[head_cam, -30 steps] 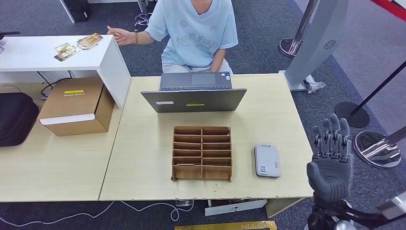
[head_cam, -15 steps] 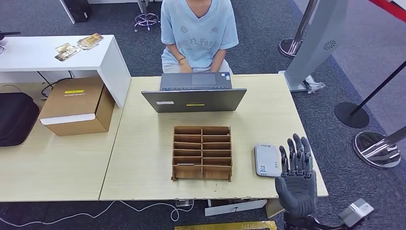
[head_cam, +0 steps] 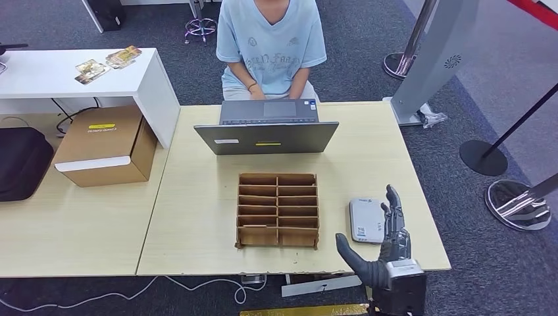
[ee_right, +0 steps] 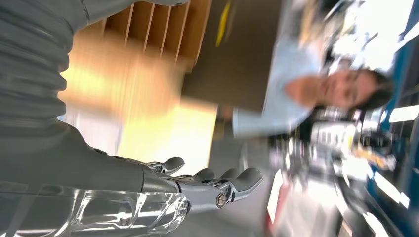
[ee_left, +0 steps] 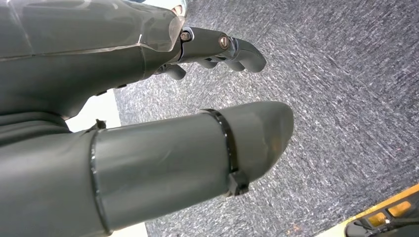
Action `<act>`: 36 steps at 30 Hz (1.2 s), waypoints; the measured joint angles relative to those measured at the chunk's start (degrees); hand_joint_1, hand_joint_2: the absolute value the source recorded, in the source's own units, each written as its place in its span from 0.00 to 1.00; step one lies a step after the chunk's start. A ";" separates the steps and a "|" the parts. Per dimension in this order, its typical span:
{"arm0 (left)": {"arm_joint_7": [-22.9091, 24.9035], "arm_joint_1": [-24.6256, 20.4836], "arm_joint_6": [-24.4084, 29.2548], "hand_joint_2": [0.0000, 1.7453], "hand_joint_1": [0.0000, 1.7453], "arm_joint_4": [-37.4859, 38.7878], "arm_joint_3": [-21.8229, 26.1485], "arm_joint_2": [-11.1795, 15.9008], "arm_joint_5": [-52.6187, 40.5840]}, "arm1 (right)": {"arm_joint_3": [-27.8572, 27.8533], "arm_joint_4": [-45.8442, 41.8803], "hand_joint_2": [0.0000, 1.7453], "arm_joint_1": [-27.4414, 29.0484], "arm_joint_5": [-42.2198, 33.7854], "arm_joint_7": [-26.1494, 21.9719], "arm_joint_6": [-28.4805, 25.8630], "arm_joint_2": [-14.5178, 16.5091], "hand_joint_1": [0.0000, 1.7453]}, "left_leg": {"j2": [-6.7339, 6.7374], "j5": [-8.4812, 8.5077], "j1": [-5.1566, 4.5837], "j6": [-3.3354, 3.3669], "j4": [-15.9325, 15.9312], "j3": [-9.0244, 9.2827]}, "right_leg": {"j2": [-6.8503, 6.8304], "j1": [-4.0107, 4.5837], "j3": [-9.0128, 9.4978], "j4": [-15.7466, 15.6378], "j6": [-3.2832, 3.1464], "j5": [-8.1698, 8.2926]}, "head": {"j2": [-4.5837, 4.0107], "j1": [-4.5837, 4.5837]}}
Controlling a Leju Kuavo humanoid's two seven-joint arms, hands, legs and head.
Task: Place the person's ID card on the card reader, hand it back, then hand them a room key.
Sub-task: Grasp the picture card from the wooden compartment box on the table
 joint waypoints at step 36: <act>0.19 -0.01 -1.51 0.00 0.00 0.00 -0.07 -0.34 -2.36 | 6.88 9.82 1.00 -2.77 67.04 39.53 2.54 -0.96 0.00 | -0.01 0.00 0.00 0.00 0.00 0.00 | -0.01 0.00 0.00 0.00 0.00 0.00 | 0.00 0.00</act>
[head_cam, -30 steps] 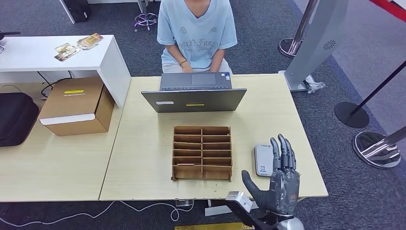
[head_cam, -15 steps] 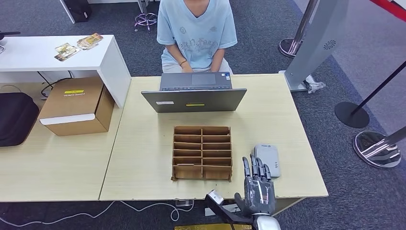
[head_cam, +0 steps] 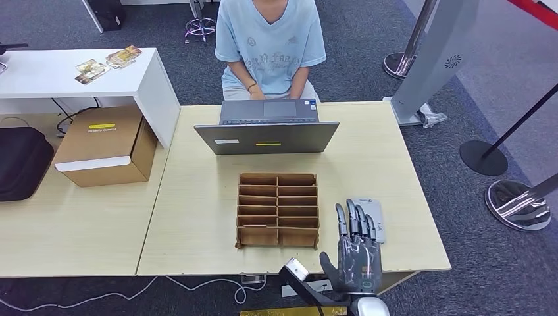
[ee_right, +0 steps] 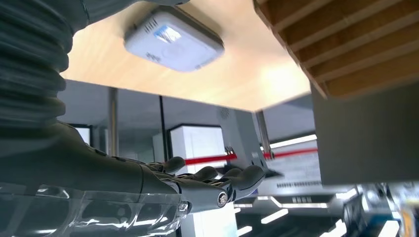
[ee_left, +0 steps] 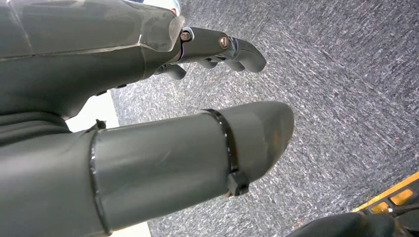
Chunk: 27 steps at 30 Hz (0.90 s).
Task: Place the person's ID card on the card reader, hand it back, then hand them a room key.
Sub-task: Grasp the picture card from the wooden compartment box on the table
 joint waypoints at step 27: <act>-0.09 -0.09 -0.02 0.00 0.00 0.00 0.00 0.02 -1.11 | 9.96 4.81 1.00 -5.65 -9.31 -16.13 7.19 -0.89 0.00 | 0.00 0.00 0.00 0.00 0.00 0.00 | 0.00 0.00 0.00 0.01 0.00 0.00 | 0.00 0.00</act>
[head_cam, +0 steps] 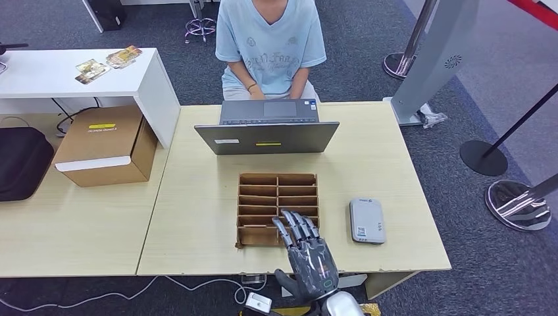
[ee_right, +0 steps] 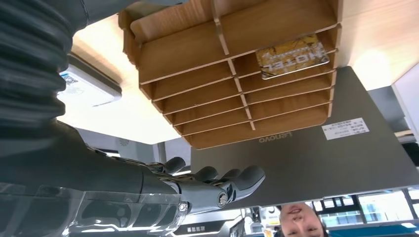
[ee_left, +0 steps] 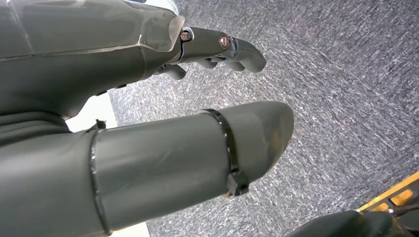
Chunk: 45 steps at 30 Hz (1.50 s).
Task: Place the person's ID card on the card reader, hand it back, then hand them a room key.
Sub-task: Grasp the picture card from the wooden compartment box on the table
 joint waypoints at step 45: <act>-0.63 -0.01 -0.54 0.00 0.00 0.00 -0.17 0.05 -0.69 | 0.22 3.71 1.00 -2.33 -0.55 -3.93 -11.39 1.92 0.00 | 0.00 0.00 0.00 0.00 0.00 0.00 | 0.01 0.00 0.00 0.00 0.00 0.00 | 0.00 0.01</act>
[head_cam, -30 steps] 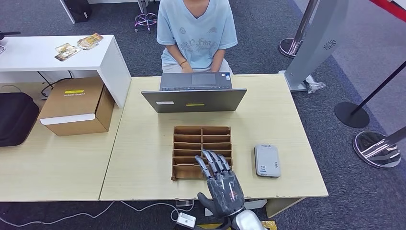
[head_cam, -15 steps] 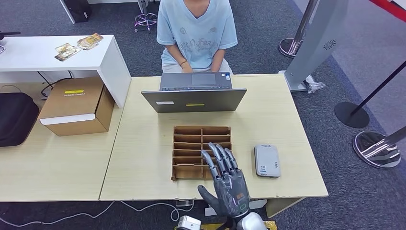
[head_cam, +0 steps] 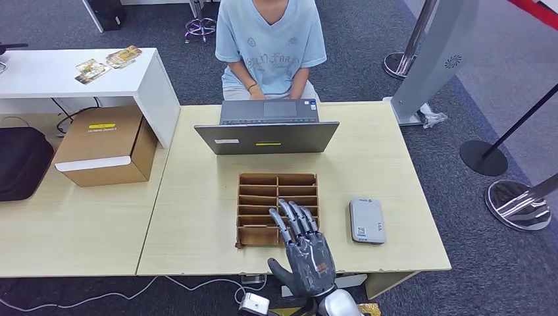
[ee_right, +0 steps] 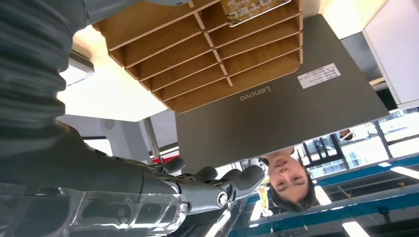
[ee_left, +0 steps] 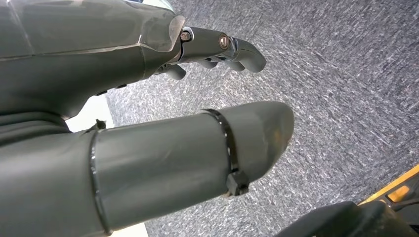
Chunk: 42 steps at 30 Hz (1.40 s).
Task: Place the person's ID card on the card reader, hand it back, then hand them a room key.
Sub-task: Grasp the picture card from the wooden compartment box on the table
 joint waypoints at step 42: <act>-0.13 0.00 -0.21 0.00 0.00 0.00 -0.22 0.55 -1.86 | 1.85 7.79 1.00 -6.50 -5.52 0.95 7.54 1.19 0.00 | -0.01 0.01 0.00 0.00 0.00 0.00 | -0.01 0.00 0.01 0.00 0.00 0.01 | 0.00 0.00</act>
